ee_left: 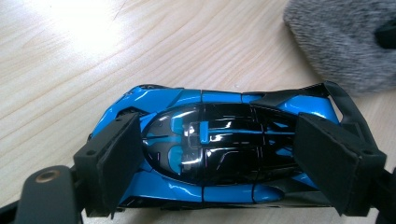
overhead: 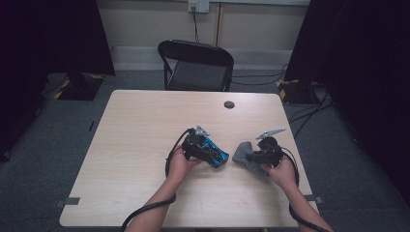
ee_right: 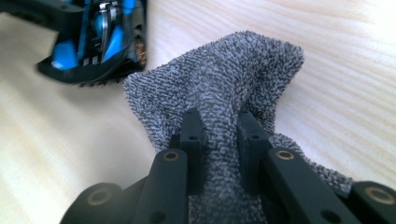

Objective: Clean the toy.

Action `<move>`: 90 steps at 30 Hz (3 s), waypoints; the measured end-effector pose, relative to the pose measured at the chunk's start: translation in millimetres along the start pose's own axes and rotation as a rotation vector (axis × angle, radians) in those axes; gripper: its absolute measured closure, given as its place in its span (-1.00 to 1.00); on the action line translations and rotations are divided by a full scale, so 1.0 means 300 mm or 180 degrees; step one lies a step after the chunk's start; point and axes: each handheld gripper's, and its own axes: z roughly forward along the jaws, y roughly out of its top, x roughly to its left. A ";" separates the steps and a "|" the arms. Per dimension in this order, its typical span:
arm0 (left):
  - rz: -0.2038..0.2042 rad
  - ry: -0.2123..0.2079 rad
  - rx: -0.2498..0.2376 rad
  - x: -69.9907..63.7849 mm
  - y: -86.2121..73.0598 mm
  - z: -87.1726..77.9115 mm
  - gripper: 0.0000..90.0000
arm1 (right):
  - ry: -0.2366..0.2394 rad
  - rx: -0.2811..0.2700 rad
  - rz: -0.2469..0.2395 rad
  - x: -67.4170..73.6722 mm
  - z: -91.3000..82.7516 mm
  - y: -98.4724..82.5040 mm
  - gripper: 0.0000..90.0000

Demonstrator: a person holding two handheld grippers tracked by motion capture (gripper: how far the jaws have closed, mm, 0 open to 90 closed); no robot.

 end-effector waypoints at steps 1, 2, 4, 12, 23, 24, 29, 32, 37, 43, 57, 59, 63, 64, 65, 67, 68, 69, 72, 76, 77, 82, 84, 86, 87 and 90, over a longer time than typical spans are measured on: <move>-0.0001 -0.0003 -0.0001 0.000 0.000 0.000 -0.65 | -0.0031 0.0003 0.0007 0.002 0.010 0.004 0.70; -0.0002 0.0001 -0.0002 0.000 -0.001 -0.001 -0.65 | -0.0051 0.0002 0.0014 0.005 0.017 0.007 0.70; -0.0003 -0.0004 -0.0003 0.000 -0.001 -0.001 -0.65 | -0.0088 -0.0004 0.0036 0.012 0.031 0.011 0.70; -0.0005 -0.0001 -0.0005 -0.001 -0.002 -0.001 -0.65 | -0.0100 -0.0034 0.0105 0.043 0.071 0.010 0.69; -0.0004 0.0000 -0.0002 -0.001 -0.001 0.000 -0.65 | 0.0034 -0.0038 0.0066 0.077 0.068 -0.015 0.70; -0.0001 0.0001 0.0002 -0.001 0.000 0.000 -0.65 | 0.0047 -0.0018 0.0056 0.081 0.066 -0.017 0.70; 0.0001 0.0009 -0.0004 -0.001 0.000 0.000 -0.65 | 0.0104 0.0013 -0.0027 0.106 0.064 -0.023 0.70; 0.0000 0.0001 -0.0002 -0.001 0.000 0.000 -0.65 | 0.0131 0.0019 -0.0047 0.121 0.064 -0.028 0.70; 0.0002 0.0002 -0.0001 -0.001 0.000 0.000 -0.65 | 0.0192 0.0018 -0.0074 0.137 0.064 -0.035 0.70; 0.0002 0.0002 -0.0001 -0.001 0.000 0.000 -0.65 | 0.0265 0.0028 -0.0079 0.151 0.062 -0.043 0.70; 0.0005 0.0006 0.0005 -0.001 0.000 0.000 -0.65 | 0.0427 0.0013 -0.0127 0.195 0.068 -0.057 0.70; 0.0005 0.0002 0.0001 -0.001 0.000 0.000 -0.65 | 0.0435 0.0016 -0.0139 0.200 0.068 -0.058 0.70; 0.0003 0.0003 -0.0001 -0.001 0.000 0.000 -0.65 | 0.0465 0.0015 -0.0170 0.214 0.070 -0.059 0.70; 0.0003 0.0003 0.0003 -0.001 0.000 0.000 -0.65 | 0.0476 0.0018 -0.0179 0.218 0.071 -0.060 0.70; 0.0003 0.0009 -0.0003 -0.001 0.000 0.001 -0.65 | 0.0485 0.0026 -0.0192 0.222 0.071 -0.060 0.70; 0.0002 0.0011 -0.0002 -0.001 0.000 0.001 -0.65 | 0.0509 0.0032 -0.0220 0.229 0.072 -0.061 0.70; 0.0003 0.0012 0.0000 -0.001 0.001 0.001 -0.65 | 0.0513 0.0036 -0.0222 0.231 0.072 -0.061 0.70; 0.0006 0.0012 0.0001 -0.001 0.001 0.001 -0.65 | 0.0529 0.0041 -0.0239 0.234 0.073 -0.060 0.70; 0.0002 0.0011 0.0001 -0.001 0.000 0.001 -0.65 | 0.0555 0.0051 -0.0252 0.243 0.075 -0.059 0.70; 0.0003 0.0012 0.0000 -0.001 0.001 0.001 -0.65 | 0.0604 0.0058 -0.0266 0.258 0.080 -0.058 0.70; 0.0003 0.0012 0.0000 -0.001 0.001 0.001 -0.64 | 0.0632 0.0057 -0.0268 0.261 0.082 -0.058 0.70; 0.0004 0.0011 0.0003 -0.001 0.001 0.001 -0.64 | 0.0710 0.0084 -0.0313 0.281 0.089 -0.053 0.70; 0.0006 0.0010 0.0006 -0.001 0.001 0.001 -0.64 | 0.0742 0.0086 -0.0335 0.290 0.093 -0.051 0.70; 0.0006 0.0010 0.0007 -0.001 0.002 0.001 -0.64 | 0.0773 0.0096 -0.0360 0.297 0.096 -0.049 0.70; 0.0011 0.0011 0.0019 -0.001 0.002 0.000 -0.64 | 0.0799 0.0100 -0.0376 0.304 0.099 -0.048 0.70; 0.0027 0.0010 0.0032 0.001 0.003 -0.001 -0.64 | 0.0863 0.0121 -0.0430 0.322 0.106 -0.042 0.69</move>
